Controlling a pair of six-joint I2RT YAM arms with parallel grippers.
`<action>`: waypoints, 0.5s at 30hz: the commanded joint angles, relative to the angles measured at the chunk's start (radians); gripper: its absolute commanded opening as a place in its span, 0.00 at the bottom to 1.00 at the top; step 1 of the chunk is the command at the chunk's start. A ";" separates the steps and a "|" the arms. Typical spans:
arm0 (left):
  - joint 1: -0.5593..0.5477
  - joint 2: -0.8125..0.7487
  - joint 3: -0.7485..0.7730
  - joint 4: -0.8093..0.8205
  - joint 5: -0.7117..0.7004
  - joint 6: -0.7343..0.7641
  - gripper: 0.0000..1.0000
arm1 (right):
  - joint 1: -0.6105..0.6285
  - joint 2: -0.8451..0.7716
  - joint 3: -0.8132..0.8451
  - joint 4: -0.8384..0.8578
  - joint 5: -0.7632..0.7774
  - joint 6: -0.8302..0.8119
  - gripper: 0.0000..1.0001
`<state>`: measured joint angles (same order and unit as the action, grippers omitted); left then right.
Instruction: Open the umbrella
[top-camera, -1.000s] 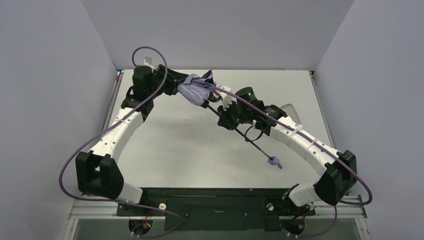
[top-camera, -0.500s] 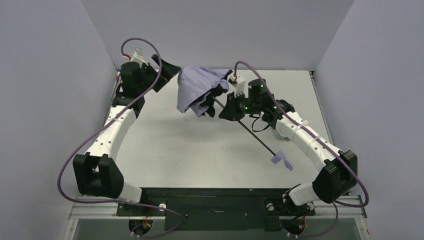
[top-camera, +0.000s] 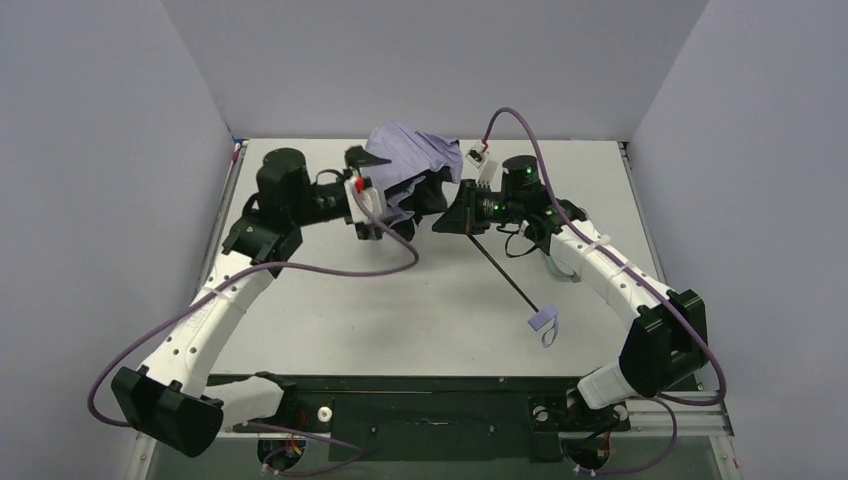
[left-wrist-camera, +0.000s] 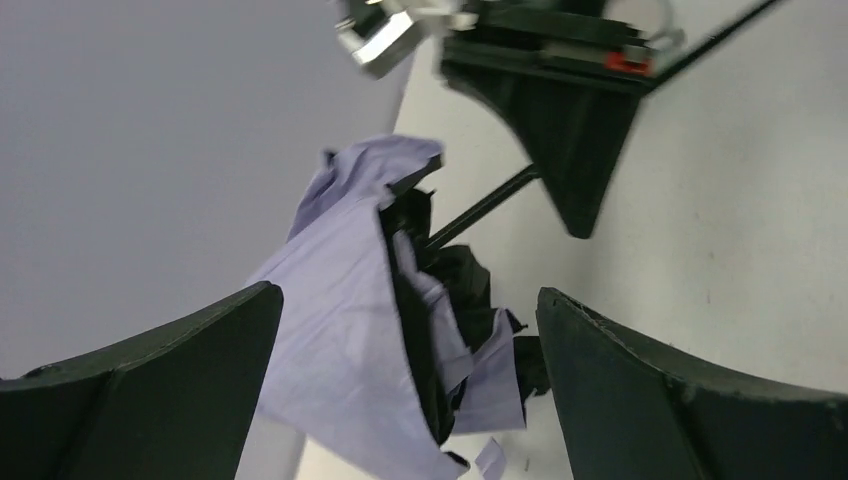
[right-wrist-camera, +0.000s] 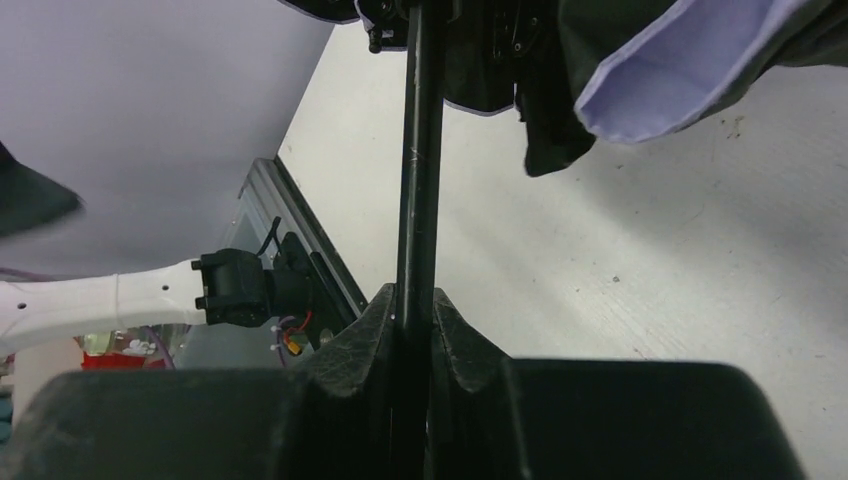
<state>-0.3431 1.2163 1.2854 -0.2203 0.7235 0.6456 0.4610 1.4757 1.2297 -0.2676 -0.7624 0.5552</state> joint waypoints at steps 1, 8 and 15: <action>-0.132 0.003 -0.056 -0.240 0.019 0.674 0.97 | 0.018 -0.071 0.015 0.073 -0.074 -0.050 0.00; -0.255 0.103 -0.024 -0.281 -0.090 0.837 0.71 | 0.046 -0.121 -0.016 0.023 -0.068 -0.118 0.00; -0.309 0.151 -0.058 -0.163 -0.174 0.868 0.59 | 0.078 -0.129 -0.009 -0.025 -0.066 -0.169 0.00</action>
<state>-0.6323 1.3540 1.2385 -0.4549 0.6029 1.4414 0.5129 1.3975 1.1980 -0.3641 -0.7898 0.4500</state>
